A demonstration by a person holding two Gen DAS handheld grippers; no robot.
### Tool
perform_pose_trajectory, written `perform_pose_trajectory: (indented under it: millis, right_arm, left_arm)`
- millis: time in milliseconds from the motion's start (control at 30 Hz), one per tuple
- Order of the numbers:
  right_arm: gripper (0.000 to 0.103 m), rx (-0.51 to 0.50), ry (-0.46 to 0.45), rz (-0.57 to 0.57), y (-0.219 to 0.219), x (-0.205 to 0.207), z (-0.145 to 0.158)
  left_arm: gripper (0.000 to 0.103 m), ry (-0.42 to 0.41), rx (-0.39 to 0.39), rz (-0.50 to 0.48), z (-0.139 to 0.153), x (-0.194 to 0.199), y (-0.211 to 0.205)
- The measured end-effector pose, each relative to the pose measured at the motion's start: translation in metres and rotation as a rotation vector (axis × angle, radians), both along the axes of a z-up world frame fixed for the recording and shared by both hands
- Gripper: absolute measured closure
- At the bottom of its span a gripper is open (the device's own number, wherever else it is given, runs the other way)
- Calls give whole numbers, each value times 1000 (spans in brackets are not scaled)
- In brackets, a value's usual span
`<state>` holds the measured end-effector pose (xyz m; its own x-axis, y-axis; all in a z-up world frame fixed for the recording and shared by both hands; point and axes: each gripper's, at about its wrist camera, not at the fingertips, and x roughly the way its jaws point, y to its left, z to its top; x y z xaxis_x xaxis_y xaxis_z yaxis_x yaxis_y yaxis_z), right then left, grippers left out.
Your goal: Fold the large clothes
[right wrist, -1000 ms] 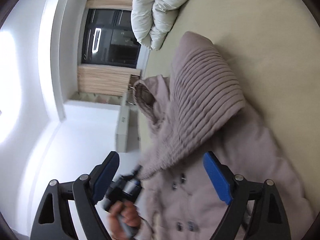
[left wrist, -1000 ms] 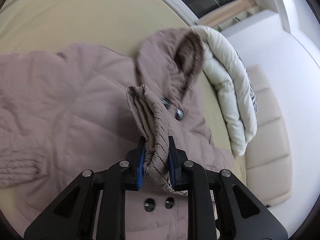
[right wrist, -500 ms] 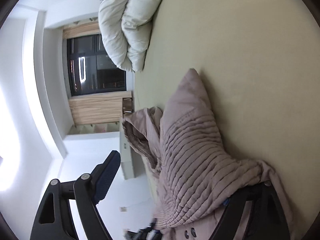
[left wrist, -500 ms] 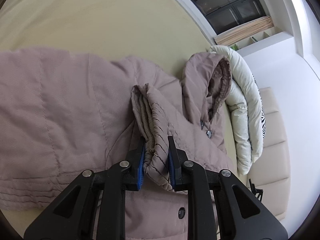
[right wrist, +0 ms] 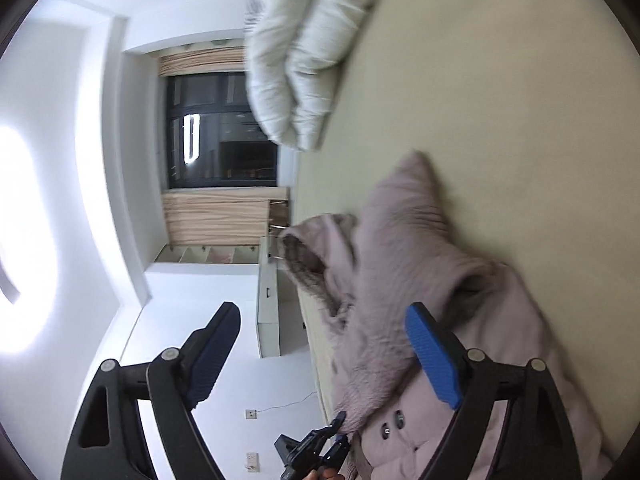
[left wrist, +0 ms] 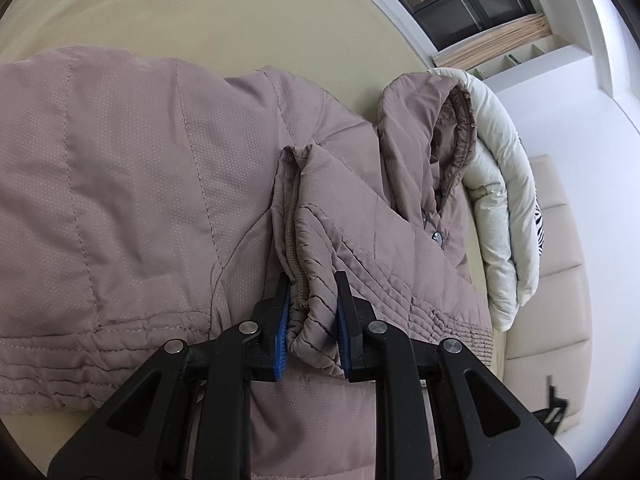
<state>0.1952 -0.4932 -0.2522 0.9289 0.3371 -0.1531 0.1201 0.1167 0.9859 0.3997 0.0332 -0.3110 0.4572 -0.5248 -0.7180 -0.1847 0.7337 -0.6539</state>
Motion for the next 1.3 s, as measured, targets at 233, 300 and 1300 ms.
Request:
perform_pose_trajectory:
  millis: [233, 300, 1300]
  right_arm:
    - [9, -170, -19, 156, 19, 94, 36]
    - [9, -233, 44, 189, 26, 114, 22]
    - [11, -342, 143, 120, 27, 82, -3]
  left_arm:
    - [85, -2, 21, -24, -1, 0, -4]
    - [84, 1, 23, -28, -3, 2, -5]
    - [11, -123, 102, 49, 69, -80, 83]
